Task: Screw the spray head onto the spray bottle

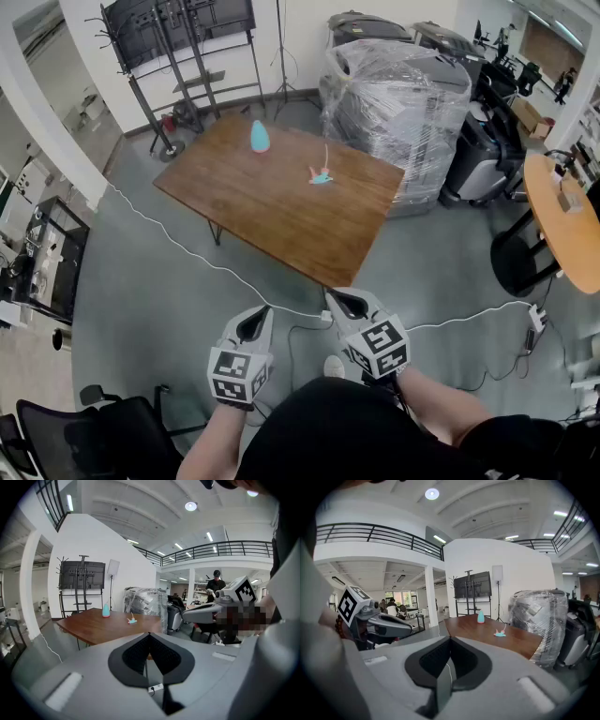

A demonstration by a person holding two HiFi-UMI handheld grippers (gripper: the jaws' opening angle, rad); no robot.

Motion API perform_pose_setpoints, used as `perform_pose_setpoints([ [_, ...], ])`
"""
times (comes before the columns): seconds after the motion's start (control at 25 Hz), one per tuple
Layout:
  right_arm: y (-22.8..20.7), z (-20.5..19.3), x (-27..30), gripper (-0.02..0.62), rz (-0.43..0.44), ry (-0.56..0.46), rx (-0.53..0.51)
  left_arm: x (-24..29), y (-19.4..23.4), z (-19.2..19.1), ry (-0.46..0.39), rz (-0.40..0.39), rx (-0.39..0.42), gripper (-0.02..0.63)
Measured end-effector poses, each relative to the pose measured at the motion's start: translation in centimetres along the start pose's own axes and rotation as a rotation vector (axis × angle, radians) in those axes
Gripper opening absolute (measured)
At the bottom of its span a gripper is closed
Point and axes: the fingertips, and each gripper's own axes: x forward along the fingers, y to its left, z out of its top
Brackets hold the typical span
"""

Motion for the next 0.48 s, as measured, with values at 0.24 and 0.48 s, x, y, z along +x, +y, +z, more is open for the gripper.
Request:
perform_pose_setpoints([
  [0.24,-5.1,1.0,2.8,-0.009,0.005,0.006,0.013,5.1,0.4,2.4,0.021,-0.014,0.025,0.009],
  [0.48,-7.0,1.4,5.7,-0.008,-0.010,0.010,0.029,8.2,2.7,3.3,0.045,-0.042,0.048,0.009],
])
